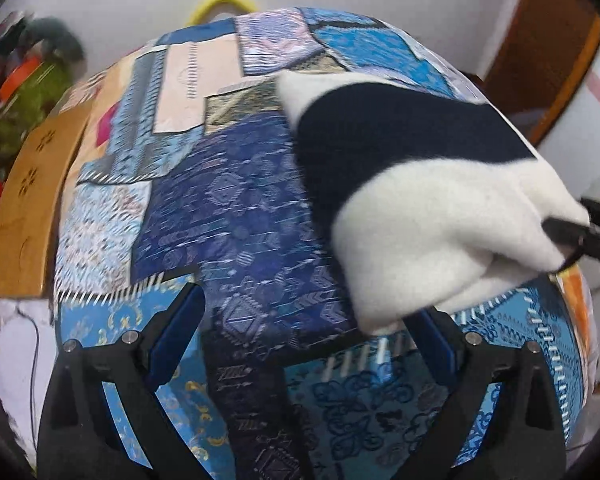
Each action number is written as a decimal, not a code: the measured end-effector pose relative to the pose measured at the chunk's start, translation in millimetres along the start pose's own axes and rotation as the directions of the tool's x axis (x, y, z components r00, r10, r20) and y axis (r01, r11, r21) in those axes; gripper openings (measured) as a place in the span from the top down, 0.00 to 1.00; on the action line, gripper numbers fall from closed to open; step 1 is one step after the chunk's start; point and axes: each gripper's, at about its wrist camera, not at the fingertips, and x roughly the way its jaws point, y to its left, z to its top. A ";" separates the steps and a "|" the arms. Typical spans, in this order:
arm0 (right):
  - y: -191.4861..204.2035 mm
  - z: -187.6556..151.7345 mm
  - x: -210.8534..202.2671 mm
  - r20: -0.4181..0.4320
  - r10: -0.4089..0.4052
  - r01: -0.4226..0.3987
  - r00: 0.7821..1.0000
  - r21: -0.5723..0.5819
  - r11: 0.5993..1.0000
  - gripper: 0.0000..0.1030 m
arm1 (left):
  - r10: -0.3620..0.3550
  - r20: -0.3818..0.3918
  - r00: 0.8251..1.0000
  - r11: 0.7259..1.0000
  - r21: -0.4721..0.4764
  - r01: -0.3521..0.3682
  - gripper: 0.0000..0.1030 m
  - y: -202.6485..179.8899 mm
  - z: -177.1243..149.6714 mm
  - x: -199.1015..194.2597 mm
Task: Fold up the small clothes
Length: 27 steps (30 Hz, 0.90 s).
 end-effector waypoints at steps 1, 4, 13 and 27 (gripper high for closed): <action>1.1 -0.3 0.4 0.001 -0.004 0.004 1.000 -0.009 1.000 0.33 | 0.013 0.005 1.000 1.000 -0.021 -0.013 0.04 4.6 -1.1 -1.6; 0.5 -1.1 0.3 0.001 -0.013 0.013 1.000 -0.018 1.000 0.30 | -0.004 -0.003 1.000 0.996 -0.090 0.004 0.04 22.5 -5.7 -3.1; -2.6 -1.3 -9.4 0.013 -0.025 0.025 1.000 -0.002 1.000 0.26 | 0.057 0.029 0.998 0.995 -0.085 -0.054 0.04 38.9 -10.5 -26.6; -41.8 13.9 26.6 -0.020 0.169 -0.157 0.985 0.267 0.951 0.12 | -0.323 -0.034 0.946 0.920 -0.245 0.306 0.04 20.5 57.8 26.1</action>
